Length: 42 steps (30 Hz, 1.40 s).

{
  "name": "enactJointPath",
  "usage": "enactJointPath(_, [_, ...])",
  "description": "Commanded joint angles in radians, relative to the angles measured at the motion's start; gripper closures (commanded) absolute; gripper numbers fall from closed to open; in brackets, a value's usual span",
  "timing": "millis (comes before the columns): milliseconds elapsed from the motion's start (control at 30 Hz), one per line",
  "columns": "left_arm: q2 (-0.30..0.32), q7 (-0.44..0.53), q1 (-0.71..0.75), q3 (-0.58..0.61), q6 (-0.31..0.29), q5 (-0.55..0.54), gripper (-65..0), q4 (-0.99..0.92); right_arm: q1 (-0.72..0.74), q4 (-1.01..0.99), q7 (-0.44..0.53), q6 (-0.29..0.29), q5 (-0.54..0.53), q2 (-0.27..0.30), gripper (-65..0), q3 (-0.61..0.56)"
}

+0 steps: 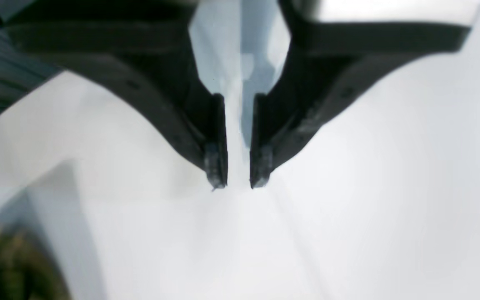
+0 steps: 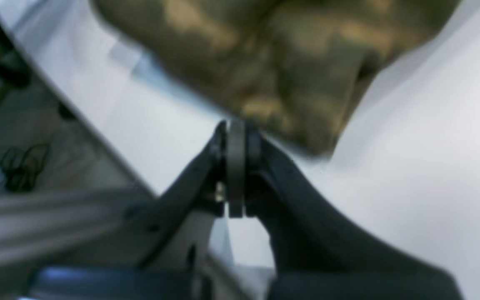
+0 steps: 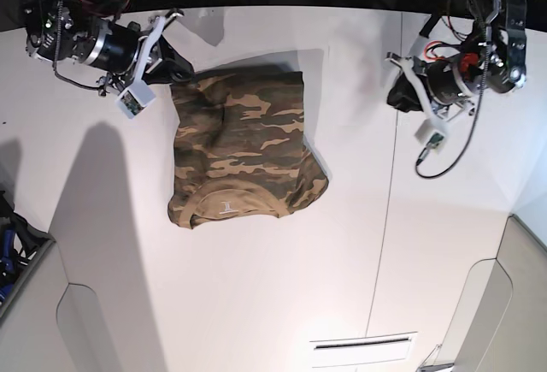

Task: Fold the T-shirt properly

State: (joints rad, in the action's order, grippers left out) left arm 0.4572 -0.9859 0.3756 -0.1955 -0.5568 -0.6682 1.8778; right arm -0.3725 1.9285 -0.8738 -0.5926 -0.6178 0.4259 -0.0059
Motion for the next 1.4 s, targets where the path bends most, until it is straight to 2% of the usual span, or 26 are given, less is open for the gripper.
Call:
enactJointPath(0, [0.011,0.01,0.046,-0.04,-0.017,-0.029,-10.3,0.035,-0.025,0.027,0.003,-0.007,-0.027,0.029,0.0,0.005])
enactJointPath(100, [0.011,0.009,0.186,-0.14,-0.032,-0.051,-10.3,0.076,-0.103,0.037,-0.002,-0.01,-0.049,0.091,0.0,0.005])
enactJointPath(233, [0.009,0.009,0.357,-0.216,-0.031,-0.035,-10.3,0.086,-0.208,0.036,-0.003,-0.011,-0.06,0.175,0.0,0.005])
enactJointPath(333, [-0.004,0.018,0.467,-0.23,-0.031,0.029,-10.3,0.083,-0.278,0.036,-0.003,-0.01,-0.06,0.242,0.0,0.005])
enactJointPath(433, [-0.046,0.069,0.545,-0.23,-0.03,0.108,-10.3,0.055,-0.34,0.031,-0.004,-0.01,-0.06,0.299,0.0,0.005])
enactJointPath(567, [-0.095,0.085,0.563,-0.229,-0.031,0.152,-10.3,-0.06,-0.394,0.008,-0.067,-0.01,-0.064,0.334,0.0,0.003])
enactJointPath(700, [-0.085,0.117,0.538,-0.19,-0.031,0.193,-10.3,-0.221,-0.417,-0.053,-0.153,-0.006,-0.063,0.34,0.0,0.003])
enactJointPath(833, [-0.041,0.219,0.469,-0.081,-0.026,0.225,-10.3,-0.42,-0.417,-0.166,-0.158,-0.006,-0.064,0.336,0.0,0.003])
enactJointPath(933, [-0.022,0.252,0.391,0.032,0.027,0.224,-10.4,-0.584,-0.415,-0.267,-0.151,-0.006,-0.062,0.305,0.0,0.003])
enactJointPath(1067, [-0.025,0.281,0.288,0.166,0.033,0.225,-10.4,-0.783,-0.414,-0.386,-0.151,-0.007,-0.027,0.24,0.0,0.003])
enactJointPath(1200, [-0.039,0.309,0.192,0.278,0.034,0.225,-10.4,-0.913,-0.401,-0.498,-0.15,-0.006,0.081,0.18,0.0,0.003])
enactJointPath(1367, [-0.087,0.306,0.113,0.338,0.034,0.248,-10.4,-0.985,-0.329,-0.655,-0.164,-0.006,0.148,0.163,0.0,0.001])
